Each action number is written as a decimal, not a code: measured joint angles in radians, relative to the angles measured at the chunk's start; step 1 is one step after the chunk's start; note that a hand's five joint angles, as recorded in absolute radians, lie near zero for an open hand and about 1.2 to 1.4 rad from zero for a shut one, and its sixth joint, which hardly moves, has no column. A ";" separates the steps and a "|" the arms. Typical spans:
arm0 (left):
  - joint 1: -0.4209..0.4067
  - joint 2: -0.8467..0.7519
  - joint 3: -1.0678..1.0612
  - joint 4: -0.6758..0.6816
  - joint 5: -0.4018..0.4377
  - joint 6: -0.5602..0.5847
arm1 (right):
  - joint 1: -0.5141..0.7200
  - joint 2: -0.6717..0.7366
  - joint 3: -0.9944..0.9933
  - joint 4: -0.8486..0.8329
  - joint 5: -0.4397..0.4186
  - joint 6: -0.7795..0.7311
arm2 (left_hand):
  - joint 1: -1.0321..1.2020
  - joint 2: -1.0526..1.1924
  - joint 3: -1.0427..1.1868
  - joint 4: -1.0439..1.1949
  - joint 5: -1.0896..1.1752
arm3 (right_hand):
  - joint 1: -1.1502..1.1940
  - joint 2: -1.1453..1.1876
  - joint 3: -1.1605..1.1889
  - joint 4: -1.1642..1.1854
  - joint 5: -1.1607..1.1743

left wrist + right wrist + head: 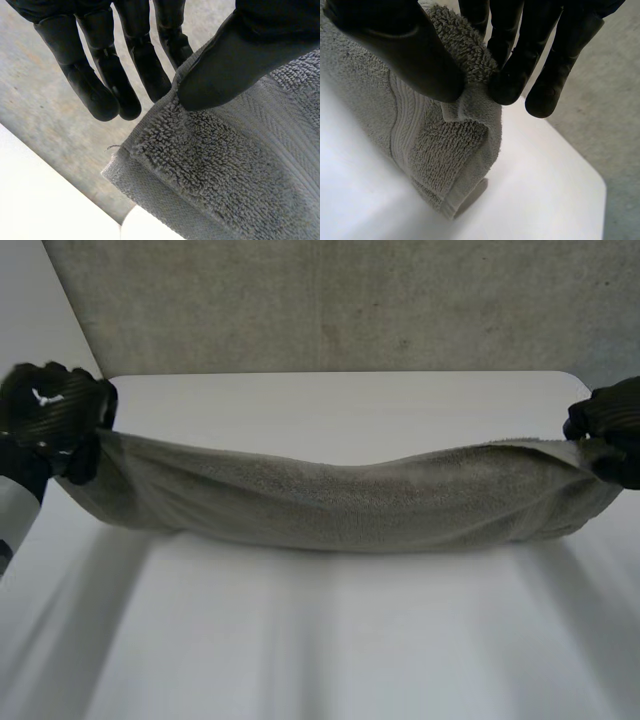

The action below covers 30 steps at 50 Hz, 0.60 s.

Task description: Fold the towel.

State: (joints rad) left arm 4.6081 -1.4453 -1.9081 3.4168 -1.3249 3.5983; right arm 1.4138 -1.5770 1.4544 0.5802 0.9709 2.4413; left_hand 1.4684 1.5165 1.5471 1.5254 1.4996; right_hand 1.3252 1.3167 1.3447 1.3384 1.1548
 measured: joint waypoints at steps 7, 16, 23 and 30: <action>-0.010 -0.202 0.081 0.007 -0.004 0.008 | 0.015 0.171 -0.053 -0.009 0.005 -0.004 | 0.000 0.005 0.001 0.000 0.000 | 0.000 0.000 0.000 0.000 0.000; -0.064 -0.503 0.309 0.002 -0.018 0.013 | 0.066 0.433 -0.184 -0.033 0.046 0.022 | 0.000 0.005 0.002 0.000 0.000 | 0.000 0.000 0.000 0.000 0.000; -0.121 -0.737 0.532 0.002 -0.053 0.068 | 0.124 0.601 -0.263 -0.201 0.131 0.118 | 0.000 0.005 0.002 0.000 0.000 | 0.001 0.000 0.000 0.000 0.000; -0.152 -0.894 0.703 0.008 -0.111 0.123 | 0.160 0.675 -0.276 -0.412 0.208 0.195 | 0.000 0.005 0.003 0.000 0.000 | 0.001 0.000 0.000 0.000 0.000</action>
State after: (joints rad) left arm 4.4565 -2.3394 -1.2051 3.4247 -1.4354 3.7208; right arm 1.5740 -0.9024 1.1784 0.1686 1.1793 2.6367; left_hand 1.4684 1.5214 1.5502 1.5254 1.4997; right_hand 1.3259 1.3168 1.3446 1.3384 1.1548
